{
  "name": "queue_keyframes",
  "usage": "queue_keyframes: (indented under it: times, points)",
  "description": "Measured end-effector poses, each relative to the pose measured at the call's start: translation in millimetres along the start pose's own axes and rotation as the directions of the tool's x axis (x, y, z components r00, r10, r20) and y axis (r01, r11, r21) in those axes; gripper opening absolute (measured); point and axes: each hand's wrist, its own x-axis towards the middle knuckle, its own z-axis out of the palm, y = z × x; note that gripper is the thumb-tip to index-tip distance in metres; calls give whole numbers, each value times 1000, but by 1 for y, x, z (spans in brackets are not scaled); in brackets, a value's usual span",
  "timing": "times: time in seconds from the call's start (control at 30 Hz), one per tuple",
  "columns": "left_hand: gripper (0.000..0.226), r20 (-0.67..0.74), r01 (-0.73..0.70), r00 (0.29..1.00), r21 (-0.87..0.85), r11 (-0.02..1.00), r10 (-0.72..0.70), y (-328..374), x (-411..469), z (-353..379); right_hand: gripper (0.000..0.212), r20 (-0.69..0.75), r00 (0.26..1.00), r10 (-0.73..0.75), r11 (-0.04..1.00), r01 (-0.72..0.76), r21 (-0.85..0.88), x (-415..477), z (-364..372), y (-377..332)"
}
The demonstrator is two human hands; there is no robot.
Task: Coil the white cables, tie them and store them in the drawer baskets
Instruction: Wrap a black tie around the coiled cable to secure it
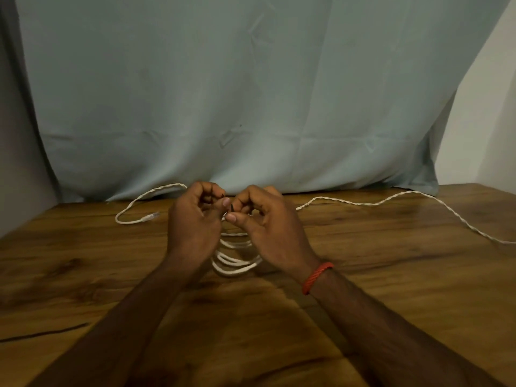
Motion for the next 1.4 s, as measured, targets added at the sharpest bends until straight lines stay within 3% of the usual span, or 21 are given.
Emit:
queue_keyframes:
  times: [0.13, 0.3, 0.4, 0.5, 0.63, 0.8, 1.03, 1.2, 1.4]
  points:
    - [26, -50, -51, 997, 53, 997, 54, -1, -1, -3, 16, 42, 999, -4, 1000, 3, 20, -1, 1, -1]
    - [30, -128, -3, 992, 44, 999, 9, -5, -2, 2, 17, 78, 997, -1, 999, -3, 48, -2, 4, -3]
    - [29, -128, 1, 992, -23, 1000, -4, -4, -4, 3, 17, 61, 992, 114, 975, -124, 182, -1, 6, -3]
    - [22, -69, -20, 998, -107, 994, 13, 0, -5, 4, 14, 29, 948, 318, 860, -301, 412, -1, 5, -3]
    - [26, 35, -17, 999, -233, 972, 26, 2, -6, 2, 7, 38, 868, 495, 624, -385, 680, 1, 2, -4]
    - [32, 127, -26, 990, -274, 962, 62, 4, -3, -3, 16, 100, 819, 566, 606, -494, 623, 3, -6, -4]
    - [28, 211, -71, 971, -207, 976, 115, 4, -3, -5, 16, 74, 873, 481, 817, -478, 324, 8, -17, -3]
    - [36, 330, -155, 925, -119, 981, 187, 9, 1, -11, 22, 147, 794, 590, 667, -582, 466, 7, -24, -8]
    - [34, 362, -102, 919, -164, 981, 156, 13, 0, -15, 10, 216, 761, 611, 640, -636, 432, 7, -29, -11]
